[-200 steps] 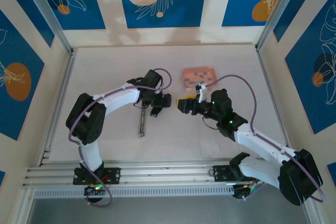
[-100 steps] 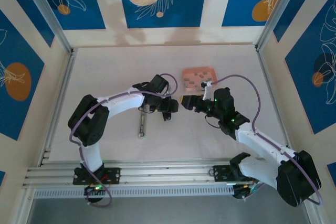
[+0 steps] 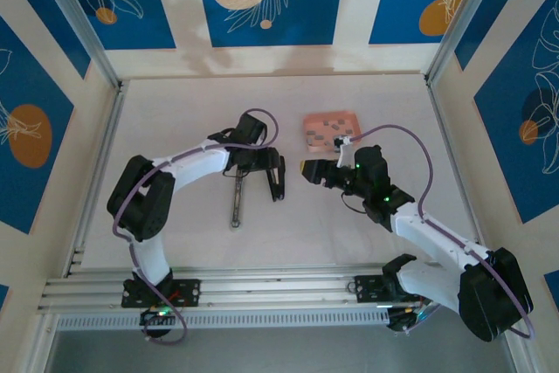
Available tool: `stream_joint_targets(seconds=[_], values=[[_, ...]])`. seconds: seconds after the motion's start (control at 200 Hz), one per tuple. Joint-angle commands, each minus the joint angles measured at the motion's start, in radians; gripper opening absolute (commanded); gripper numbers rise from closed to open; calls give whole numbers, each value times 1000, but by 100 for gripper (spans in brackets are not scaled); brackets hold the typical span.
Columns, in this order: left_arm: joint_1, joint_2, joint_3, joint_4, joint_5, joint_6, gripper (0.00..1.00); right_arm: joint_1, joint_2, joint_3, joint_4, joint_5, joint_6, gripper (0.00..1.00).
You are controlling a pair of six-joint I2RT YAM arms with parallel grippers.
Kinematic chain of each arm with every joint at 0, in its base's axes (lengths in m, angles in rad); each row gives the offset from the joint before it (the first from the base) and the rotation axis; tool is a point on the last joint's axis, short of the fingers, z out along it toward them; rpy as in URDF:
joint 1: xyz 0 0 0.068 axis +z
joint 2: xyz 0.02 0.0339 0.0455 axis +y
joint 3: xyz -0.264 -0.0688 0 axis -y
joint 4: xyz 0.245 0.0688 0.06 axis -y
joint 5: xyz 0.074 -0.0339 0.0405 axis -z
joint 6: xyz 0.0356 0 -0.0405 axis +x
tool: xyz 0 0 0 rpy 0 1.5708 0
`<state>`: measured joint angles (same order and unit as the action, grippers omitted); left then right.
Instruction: Load the staples into the stapler
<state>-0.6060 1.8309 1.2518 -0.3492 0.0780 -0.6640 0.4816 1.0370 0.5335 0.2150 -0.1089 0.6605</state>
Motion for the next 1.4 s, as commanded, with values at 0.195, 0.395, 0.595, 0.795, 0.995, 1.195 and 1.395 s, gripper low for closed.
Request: stream_joint_targets(seconds=[0.195,0.395,0.595,0.795,0.995,1.195,1.395], values=[[18,86,37,35,32,-47,52,-24,5,22,-8,-35,-10,65],[19,105,28,44,32,-52,39,-31,7,16,-4,-38,-15,65],[19,94,5,49,28,-55,27,-35,11,1,13,-39,-9,65],[17,109,3,39,29,-49,31,-35,18,-3,23,-44,-7,65],[10,121,6,49,39,-53,32,-35,16,-6,23,-44,-9,64],[7,132,12,49,52,-51,31,-36,11,-9,23,-48,-9,64],[4,117,7,54,42,-50,21,-35,-20,-16,37,-47,-4,64]])
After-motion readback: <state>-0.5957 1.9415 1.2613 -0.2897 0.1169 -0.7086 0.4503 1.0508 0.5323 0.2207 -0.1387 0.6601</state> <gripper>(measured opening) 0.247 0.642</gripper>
